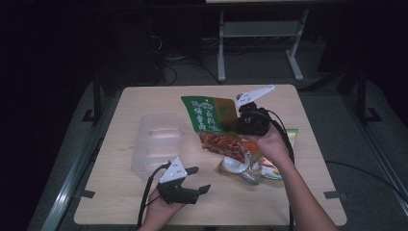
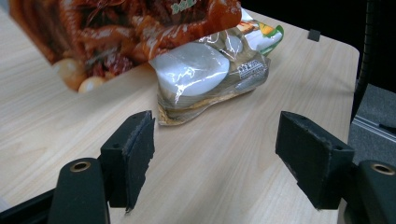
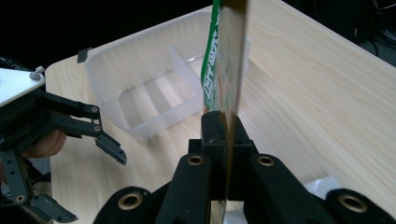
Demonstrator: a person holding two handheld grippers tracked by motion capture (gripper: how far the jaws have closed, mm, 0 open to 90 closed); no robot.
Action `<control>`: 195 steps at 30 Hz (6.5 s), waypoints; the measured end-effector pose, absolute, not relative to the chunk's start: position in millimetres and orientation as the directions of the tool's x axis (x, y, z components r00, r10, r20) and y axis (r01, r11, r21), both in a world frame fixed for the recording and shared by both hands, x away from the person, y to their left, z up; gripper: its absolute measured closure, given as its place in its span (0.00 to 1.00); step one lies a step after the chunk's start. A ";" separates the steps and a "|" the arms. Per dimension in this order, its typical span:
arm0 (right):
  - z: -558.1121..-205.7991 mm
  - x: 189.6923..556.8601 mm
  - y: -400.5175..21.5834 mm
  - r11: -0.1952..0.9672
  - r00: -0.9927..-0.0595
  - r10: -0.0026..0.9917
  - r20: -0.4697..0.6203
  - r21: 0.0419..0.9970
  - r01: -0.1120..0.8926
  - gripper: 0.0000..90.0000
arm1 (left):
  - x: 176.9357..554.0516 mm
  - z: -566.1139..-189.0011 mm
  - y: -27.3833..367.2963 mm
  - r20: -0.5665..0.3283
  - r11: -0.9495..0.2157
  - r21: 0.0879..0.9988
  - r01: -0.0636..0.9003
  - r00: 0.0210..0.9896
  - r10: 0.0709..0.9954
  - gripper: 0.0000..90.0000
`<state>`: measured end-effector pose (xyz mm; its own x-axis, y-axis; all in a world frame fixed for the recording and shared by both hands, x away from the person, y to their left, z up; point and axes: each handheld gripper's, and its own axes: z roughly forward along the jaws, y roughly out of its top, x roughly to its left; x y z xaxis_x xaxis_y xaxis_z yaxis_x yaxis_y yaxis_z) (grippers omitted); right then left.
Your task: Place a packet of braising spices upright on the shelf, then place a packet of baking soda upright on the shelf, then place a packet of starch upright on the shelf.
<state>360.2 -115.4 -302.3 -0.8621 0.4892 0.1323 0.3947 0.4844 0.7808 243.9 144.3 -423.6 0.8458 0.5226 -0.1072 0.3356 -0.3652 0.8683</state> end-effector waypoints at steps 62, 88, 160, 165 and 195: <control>-270.5 404.6 15.6 0.516 -0.948 0.305 0.093 0.820 0.247 0.99 | 239.5 -421.9 145.6 -0.087 -0.376 0.874 0.307 0.862 0.500 0.30; -344.4 421.7 69.2 0.469 -0.938 0.290 0.192 0.826 0.314 1.00 | 236.9 -422.7 143.9 -0.099 -0.377 0.871 0.316 0.863 0.495 0.31; -359.4 381.3 -94.6 0.433 -0.833 0.497 0.244 0.762 0.481 0.41 | 238.7 -430.1 138.4 -0.113 -0.386 0.861 0.330 0.866 0.488 0.30; -362.7 377.8 -107.6 0.431 -0.819 0.517 0.249 0.751 0.500 0.41 | 238.6 -430.6 137.6 -0.116 -0.387 0.860 0.331 0.867 0.485 0.30; -380.8 360.9 -165.9 0.397 -0.743 0.609 0.277 0.705 0.588 0.39 | 239.3 -432.6 135.7 -0.116 -0.395 0.856 0.333 0.869 0.481 0.30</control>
<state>360.9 -165.9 -380.8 -0.7431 0.6092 0.2769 0.5879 0.3967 0.7050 239.3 135.7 -432.6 0.8690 0.4808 -0.1165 0.3332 -0.3947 0.8563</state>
